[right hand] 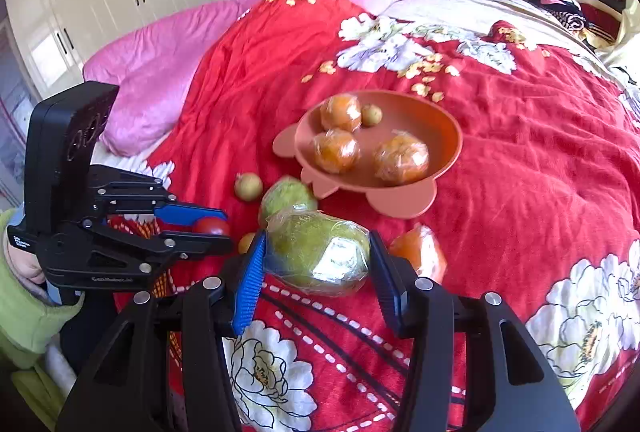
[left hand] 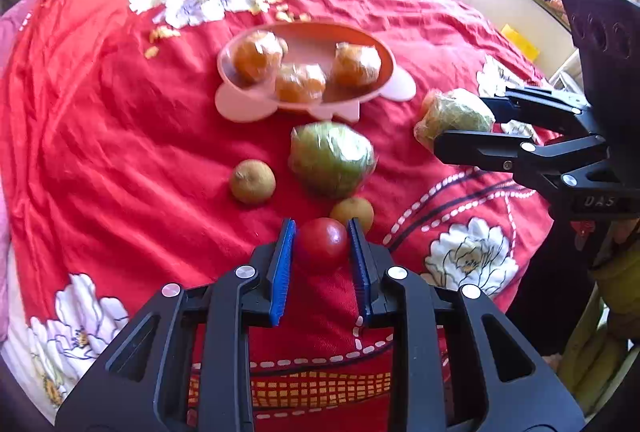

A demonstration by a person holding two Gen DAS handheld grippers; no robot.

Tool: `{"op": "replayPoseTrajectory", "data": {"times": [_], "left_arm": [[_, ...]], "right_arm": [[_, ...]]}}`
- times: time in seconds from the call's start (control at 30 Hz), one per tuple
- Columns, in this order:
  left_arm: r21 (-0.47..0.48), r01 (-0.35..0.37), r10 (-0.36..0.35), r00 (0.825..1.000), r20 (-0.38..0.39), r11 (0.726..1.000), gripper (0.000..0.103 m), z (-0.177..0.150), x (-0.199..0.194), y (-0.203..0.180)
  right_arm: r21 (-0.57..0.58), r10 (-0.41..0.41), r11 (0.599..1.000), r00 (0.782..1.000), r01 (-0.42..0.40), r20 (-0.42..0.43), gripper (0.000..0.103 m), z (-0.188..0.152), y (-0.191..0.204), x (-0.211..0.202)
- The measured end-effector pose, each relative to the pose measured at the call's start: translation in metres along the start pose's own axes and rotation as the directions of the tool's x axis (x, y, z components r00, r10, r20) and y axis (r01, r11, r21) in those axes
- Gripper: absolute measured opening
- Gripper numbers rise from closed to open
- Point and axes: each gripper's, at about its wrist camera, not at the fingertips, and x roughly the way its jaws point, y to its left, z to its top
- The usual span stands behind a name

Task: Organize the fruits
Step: 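Close the left tool on the red tomato while the right tool grasps the wrapped green fruit, then lift both held fruits and carry them over the pink bowl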

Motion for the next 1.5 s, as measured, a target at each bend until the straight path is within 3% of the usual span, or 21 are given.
{"op": "replayPoseTrajectory", "data": {"times": [0.67, 1.1, 1.5], "left_arm": [[0.014, -0.031, 0.030, 0.995, 0.092, 0.999, 0.019, 0.061, -0.019, 0.000], [0.014, -0.038, 0.037, 0.996, 0.085, 0.999, 0.019, 0.080, -0.005, 0.008], [-0.012, -0.044, 0.045, 0.996, 0.072, 0.999, 0.019, 0.091, 0.012, 0.021]], "right_arm": [[0.018, -0.052, 0.999, 0.993, 0.051, 0.107, 0.048, 0.034, -0.027, -0.032], [0.030, -0.090, 0.996, 0.984, 0.087, 0.151, 0.048, 0.054, -0.043, -0.040], [0.027, -0.091, 0.996, 0.986, 0.088, 0.138, 0.048, 0.064, -0.049, -0.025]]}}
